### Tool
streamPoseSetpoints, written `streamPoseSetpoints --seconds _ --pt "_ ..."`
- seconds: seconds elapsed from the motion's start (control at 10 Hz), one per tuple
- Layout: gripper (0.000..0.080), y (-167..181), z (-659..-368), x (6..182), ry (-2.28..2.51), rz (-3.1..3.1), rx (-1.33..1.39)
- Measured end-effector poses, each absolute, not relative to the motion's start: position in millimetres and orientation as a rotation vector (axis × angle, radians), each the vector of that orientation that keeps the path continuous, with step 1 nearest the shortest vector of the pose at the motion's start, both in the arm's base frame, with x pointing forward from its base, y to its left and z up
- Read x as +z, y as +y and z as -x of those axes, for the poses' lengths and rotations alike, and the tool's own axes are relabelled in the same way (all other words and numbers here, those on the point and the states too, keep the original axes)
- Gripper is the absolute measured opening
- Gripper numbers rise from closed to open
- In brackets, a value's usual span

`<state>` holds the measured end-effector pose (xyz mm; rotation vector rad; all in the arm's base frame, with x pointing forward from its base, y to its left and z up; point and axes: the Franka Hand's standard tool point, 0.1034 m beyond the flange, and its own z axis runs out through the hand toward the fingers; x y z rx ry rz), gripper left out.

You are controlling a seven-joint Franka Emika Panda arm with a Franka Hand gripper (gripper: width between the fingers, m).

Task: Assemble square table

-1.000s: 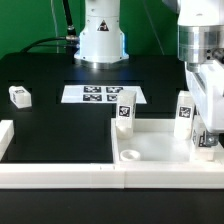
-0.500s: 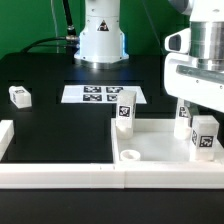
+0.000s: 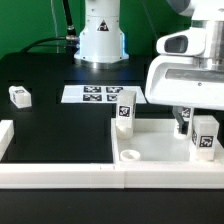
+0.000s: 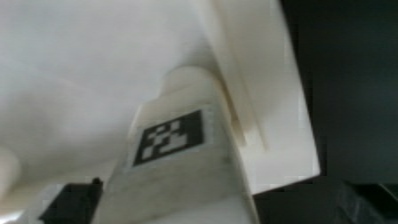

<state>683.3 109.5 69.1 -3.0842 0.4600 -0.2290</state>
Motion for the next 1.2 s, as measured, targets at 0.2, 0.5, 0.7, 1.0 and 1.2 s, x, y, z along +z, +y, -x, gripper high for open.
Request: streamPoseSetpoints --seconds 0.2,0.5,0.7,1.0,1.2 --pt "0.0648 107 -683 68.6 0.312 3.109 -0.228" --pt "0.0456 107 -683 68.0 0.381 3.098 -0.226" --pt "0.0285 104 -683 67.7 0.576 3.062 -0.224" --pt "0.0288 100 -682 68.5 1.064 2.911 -0.216" --pt "0.0288 98 -680 67.4 1.528 2.678 -0.178"
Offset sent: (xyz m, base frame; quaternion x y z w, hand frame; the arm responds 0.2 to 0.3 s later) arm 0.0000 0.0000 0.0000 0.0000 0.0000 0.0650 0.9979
